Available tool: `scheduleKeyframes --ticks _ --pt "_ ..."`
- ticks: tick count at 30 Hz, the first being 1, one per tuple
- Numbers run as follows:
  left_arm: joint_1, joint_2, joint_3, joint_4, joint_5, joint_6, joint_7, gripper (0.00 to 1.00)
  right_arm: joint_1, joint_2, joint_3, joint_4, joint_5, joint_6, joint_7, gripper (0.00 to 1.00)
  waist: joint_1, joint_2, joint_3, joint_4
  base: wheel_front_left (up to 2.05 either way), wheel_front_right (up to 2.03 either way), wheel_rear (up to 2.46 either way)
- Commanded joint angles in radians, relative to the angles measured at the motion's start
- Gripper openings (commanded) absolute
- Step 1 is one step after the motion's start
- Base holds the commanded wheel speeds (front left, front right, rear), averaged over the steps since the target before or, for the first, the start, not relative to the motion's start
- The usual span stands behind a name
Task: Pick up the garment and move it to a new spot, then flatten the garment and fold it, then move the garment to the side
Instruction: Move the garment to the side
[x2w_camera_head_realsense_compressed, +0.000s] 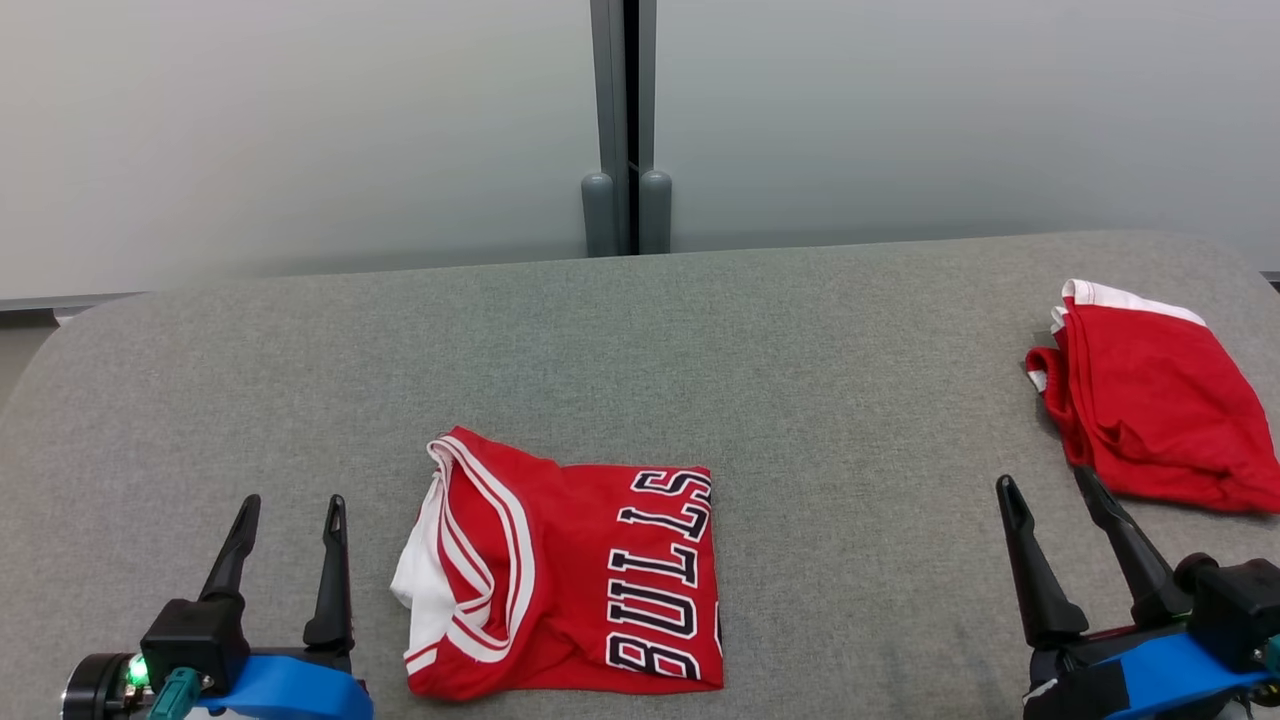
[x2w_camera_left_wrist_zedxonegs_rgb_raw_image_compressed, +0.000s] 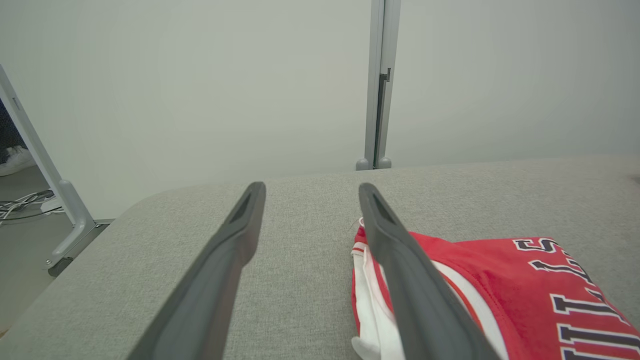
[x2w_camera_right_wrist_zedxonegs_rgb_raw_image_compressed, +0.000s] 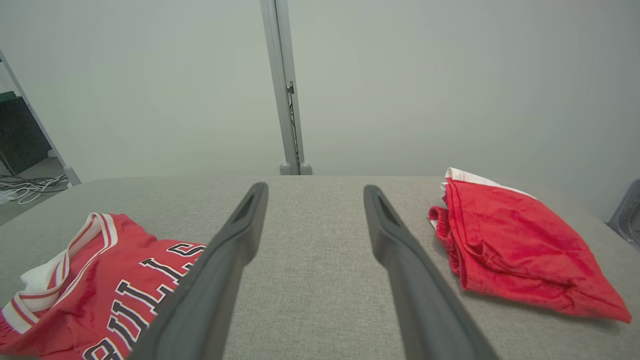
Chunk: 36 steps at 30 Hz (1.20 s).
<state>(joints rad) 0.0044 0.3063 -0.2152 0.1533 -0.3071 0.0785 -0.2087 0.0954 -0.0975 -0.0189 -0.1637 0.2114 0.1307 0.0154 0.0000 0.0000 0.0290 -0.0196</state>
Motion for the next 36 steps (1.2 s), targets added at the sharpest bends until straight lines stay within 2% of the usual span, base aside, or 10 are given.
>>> scheduleKeyframes --ticks 1,6,11,19,24,29,30,31,32,36 --pt "-0.015 0.006 -0.002 -0.004 -0.004 0.002 -0.004 1.00 0.006 0.002 -0.003 -0.006 -0.007 0.000 0.000 1.00 0.0000 0.0000 0.002 0.001 0.00 0.00 0.00" --pt "-0.032 0.006 -0.003 -0.008 -0.004 0.002 -0.011 1.00 -0.008 -0.001 0.001 0.002 -0.009 0.000 0.011 1.00 0.0000 0.0000 0.023 0.009 0.00 0.00 0.00" --pt "-0.069 0.004 -0.006 -0.030 0.005 0.004 -0.019 1.00 -0.048 -0.011 0.073 0.054 0.003 0.000 0.024 1.00 0.0000 0.0000 0.080 0.026 0.00 0.00 0.00" --pt "-0.153 -0.016 -0.023 -0.052 0.026 0.006 -0.034 1.00 -0.193 0.002 0.270 0.305 0.069 0.000 -0.016 1.00 0.0000 0.0000 0.192 0.078 0.00 0.00 0.00" --pt "-0.198 -0.031 -0.025 -0.049 0.030 0.003 -0.047 1.00 -0.304 0.017 0.343 0.480 0.120 0.000 -0.036 1.00 0.0000 0.0000 0.248 0.112 0.00 0.00 0.00" --pt "-0.221 -0.047 -0.018 -0.039 0.035 0.002 -0.054 1.00 -0.361 0.027 0.411 0.609 0.182 0.000 -0.005 1.00 0.0000 0.0000 0.276 0.135 0.00 0.00 0.00" --pt "-0.224 -0.049 -0.017 -0.037 0.035 0.000 -0.055 1.00 -0.364 0.020 0.427 0.628 0.189 0.000 0.006 0.56 0.0000 0.0000 0.279 0.137 0.00 0.00 0.00" --pt "-0.226 -0.051 -0.014 -0.035 0.036 -0.001 -0.056 1.00 -0.369 0.017 0.441 0.638 0.204 0.000 0.010 0.35 0.0000 0.0000 0.281 0.138 0.00 0.00 0.00" --pt "-0.226 -0.053 -0.012 -0.034 0.037 -0.001 -0.056 1.00 -0.373 0.011 0.454 0.644 0.212 0.000 0.010 0.00 0.0000 0.0000 0.283 0.138 0.00 0.00 0.00" --pt "-0.214 -0.055 0.000 -0.038 0.044 0.001 -0.057 1.00 -0.392 -0.024 0.486 0.611 0.224 0.000 -0.024 0.00 0.0000 0.0000 0.281 0.119 0.00 0.00 0.00"
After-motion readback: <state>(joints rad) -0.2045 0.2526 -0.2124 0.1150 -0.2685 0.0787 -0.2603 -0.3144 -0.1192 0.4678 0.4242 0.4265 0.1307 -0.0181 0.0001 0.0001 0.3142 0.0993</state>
